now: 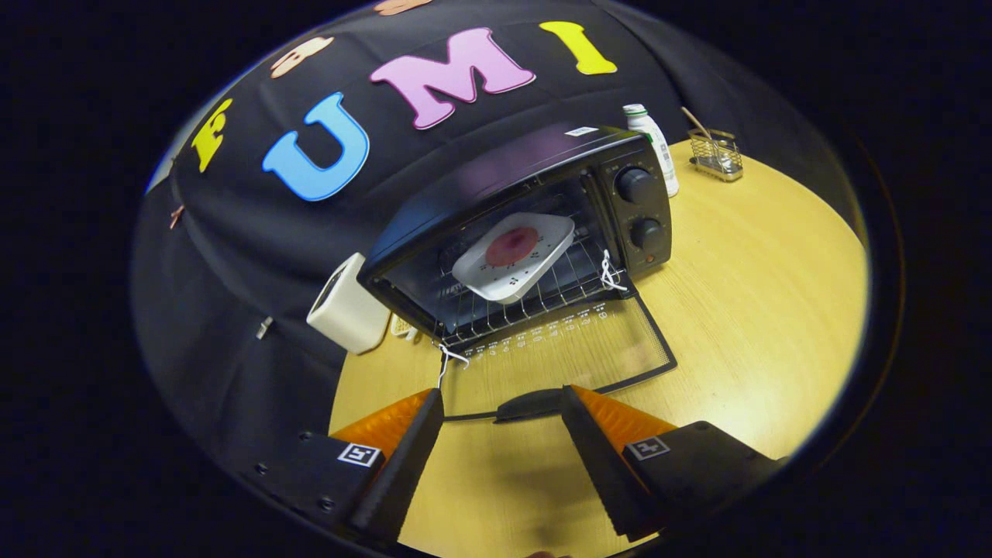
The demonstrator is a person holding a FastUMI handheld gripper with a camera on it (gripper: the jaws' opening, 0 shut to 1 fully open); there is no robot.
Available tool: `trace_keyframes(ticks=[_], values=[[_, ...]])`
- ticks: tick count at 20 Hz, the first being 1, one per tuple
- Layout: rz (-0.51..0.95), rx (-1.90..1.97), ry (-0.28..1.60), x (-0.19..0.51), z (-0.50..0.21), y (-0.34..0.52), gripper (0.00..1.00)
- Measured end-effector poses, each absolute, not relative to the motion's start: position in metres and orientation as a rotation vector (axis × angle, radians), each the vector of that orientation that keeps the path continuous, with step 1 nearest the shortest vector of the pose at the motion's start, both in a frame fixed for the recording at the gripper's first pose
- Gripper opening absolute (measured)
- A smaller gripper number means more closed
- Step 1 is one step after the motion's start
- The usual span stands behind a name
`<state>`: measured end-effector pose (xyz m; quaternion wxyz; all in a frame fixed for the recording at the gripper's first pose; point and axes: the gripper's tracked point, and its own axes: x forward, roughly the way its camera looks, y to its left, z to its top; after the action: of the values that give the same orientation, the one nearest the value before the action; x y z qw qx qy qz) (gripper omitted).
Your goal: Open the toaster oven, put the food inside, and close the toaster oven door.
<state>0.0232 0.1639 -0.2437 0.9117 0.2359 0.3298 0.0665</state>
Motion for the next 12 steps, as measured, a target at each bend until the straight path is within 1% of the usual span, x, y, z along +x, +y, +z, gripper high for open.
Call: trace_keyframes(ticks=[3,8,12], values=[[0.137,0.367,0.664,0.012,-0.244,0.160,0.99],[0.106,0.107,0.726,-0.009,-0.274,0.154,0.99],[0.095,-0.019,0.808,-0.006,-0.311,0.150,0.99]])
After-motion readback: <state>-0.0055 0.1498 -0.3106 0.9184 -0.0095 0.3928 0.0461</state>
